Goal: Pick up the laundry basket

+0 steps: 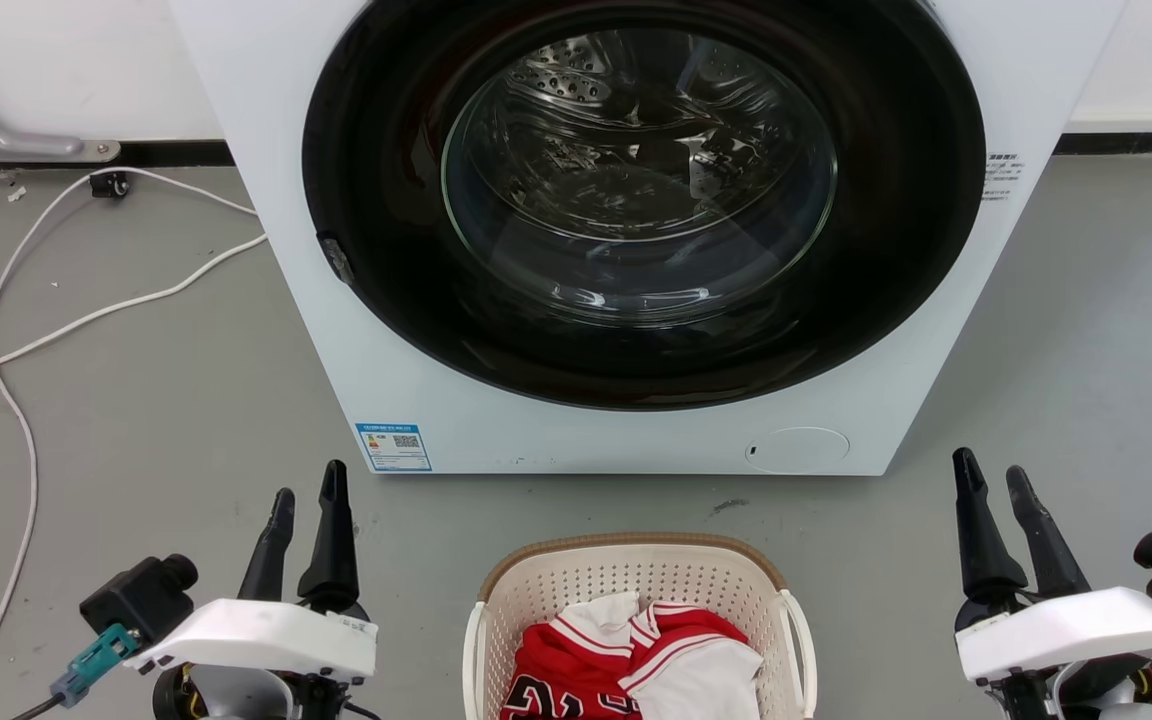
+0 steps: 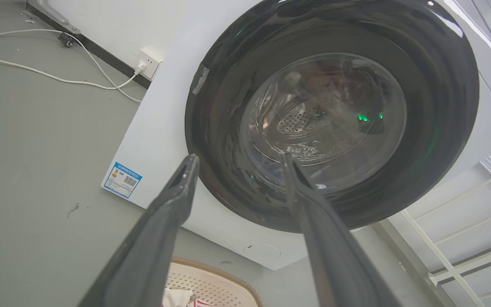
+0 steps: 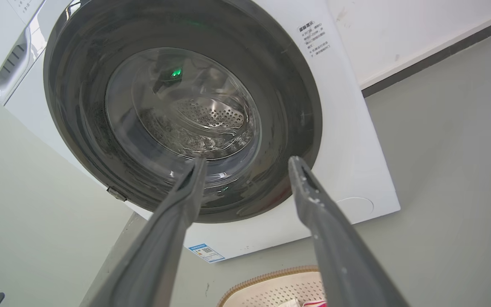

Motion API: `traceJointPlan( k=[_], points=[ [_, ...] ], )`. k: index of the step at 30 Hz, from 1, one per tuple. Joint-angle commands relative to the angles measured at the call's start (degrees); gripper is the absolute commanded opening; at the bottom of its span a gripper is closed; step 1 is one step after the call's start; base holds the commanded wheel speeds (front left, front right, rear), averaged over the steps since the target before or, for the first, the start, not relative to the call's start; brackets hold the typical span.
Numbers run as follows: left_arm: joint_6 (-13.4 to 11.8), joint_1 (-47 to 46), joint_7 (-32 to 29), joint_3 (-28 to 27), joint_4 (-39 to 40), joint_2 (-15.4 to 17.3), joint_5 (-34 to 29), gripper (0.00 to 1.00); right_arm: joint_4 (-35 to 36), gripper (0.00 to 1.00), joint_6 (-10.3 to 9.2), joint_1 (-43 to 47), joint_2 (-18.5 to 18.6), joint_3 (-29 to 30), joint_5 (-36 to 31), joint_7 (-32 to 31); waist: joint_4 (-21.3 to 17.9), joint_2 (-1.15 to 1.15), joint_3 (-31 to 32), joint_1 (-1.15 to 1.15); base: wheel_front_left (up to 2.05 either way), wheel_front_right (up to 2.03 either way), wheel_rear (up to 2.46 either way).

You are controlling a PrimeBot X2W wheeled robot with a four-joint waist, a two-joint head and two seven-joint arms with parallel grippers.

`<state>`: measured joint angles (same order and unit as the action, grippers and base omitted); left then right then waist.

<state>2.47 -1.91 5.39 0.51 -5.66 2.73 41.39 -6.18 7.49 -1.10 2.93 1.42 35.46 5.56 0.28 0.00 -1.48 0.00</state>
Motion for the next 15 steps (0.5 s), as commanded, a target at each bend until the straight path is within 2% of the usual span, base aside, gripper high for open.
traceJointPlan(
  k=[1,15],
  points=[
    [-0.25,-0.12,0.60,0.19,0.87,0.15,-1.38,1.00,0.96,1.00,0.00,-0.07,0.08,-0.08,-1.59,0.54,0.01,0.00,-0.02,0.00,0.00,0.00,0.00],
    [-1.08,0.88,2.87,1.59,1.24,0.17,-11.26,1.00,1.37,1.00,0.00,0.77,0.04,-0.75,-12.24,2.78,0.05,0.00,-0.28,0.00,0.00,0.00,0.00]
  ],
)
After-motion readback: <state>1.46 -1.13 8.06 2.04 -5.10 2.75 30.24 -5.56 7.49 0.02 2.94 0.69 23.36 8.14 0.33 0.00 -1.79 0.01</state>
